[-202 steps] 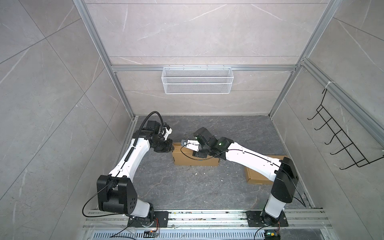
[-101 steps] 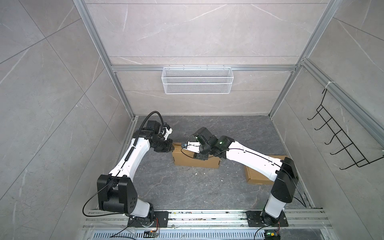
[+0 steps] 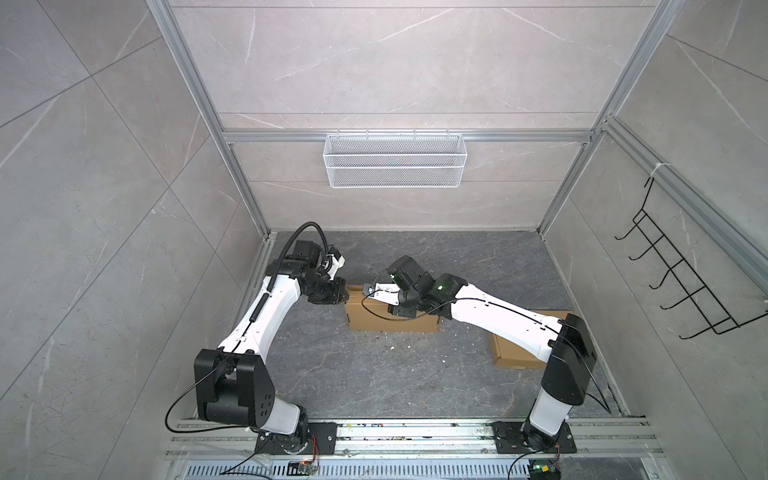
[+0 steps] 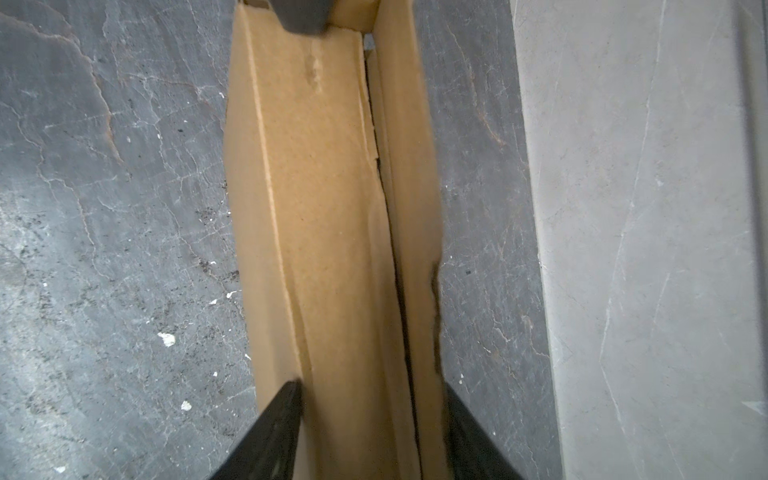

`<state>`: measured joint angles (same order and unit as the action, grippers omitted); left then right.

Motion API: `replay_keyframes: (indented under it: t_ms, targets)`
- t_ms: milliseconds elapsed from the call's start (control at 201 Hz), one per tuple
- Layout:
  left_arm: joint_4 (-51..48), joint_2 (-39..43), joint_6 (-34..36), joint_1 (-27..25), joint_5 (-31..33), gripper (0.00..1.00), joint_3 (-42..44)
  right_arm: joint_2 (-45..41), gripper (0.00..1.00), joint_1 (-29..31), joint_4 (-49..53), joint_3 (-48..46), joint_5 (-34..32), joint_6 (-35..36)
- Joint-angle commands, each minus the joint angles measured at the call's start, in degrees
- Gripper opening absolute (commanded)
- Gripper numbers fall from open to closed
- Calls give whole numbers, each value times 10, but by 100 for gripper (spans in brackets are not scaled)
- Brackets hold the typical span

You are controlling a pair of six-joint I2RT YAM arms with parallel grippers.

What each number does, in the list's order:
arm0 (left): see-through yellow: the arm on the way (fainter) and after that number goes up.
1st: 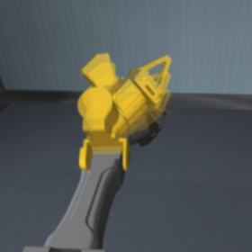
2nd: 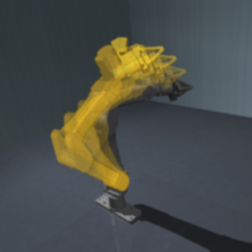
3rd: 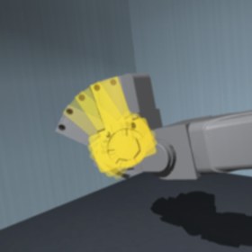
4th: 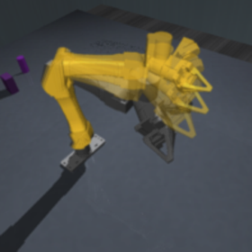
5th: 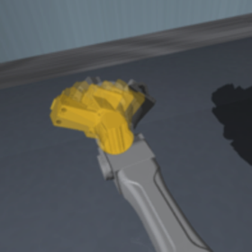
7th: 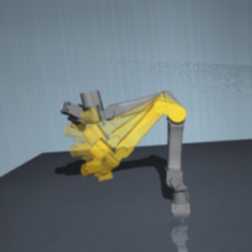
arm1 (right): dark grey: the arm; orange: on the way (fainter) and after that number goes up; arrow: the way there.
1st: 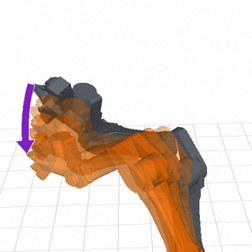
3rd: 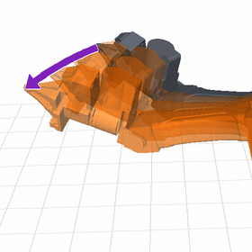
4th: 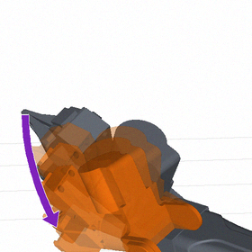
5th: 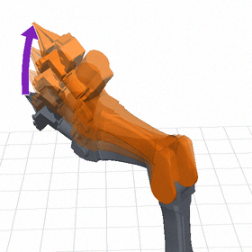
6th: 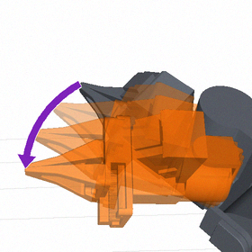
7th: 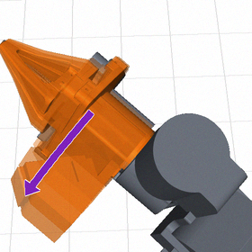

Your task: Fold the paper box

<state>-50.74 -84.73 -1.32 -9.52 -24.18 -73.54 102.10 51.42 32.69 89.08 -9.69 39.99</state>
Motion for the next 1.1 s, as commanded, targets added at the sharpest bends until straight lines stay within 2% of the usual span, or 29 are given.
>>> replay_keyframes:
  t_ms: [0,90,189,552,732,831,946,1100]
  targets:
    - [-31,-9,5,-3,6,11,-11,6,50,0,-11,-20,-14,2]
    - [-31,-10,6,-3,6,11,-9,-3,54,0,-30,-35,-24,6]
    - [-32,-11,5,-3,1,12,-7,-15,52,1,-59,-56,-28,11]
    - [-42,26,7,-2,-47,33,-27,-9,46,1,-77,-70,-30,9]
    - [-37,64,7,11,-95,50,-39,-10,45,0,-78,-77,-31,7]
    - [0,84,-28,58,-160,54,-32,-10,45,1,-83,-80,-32,7]
    - [64,79,-92,98,-226,55,-22,-9,44,0,-86,-81,-31,4]
    - [108,35,-143,99,-232,55,-25,-8,44,0,-87,-81,-30,0]
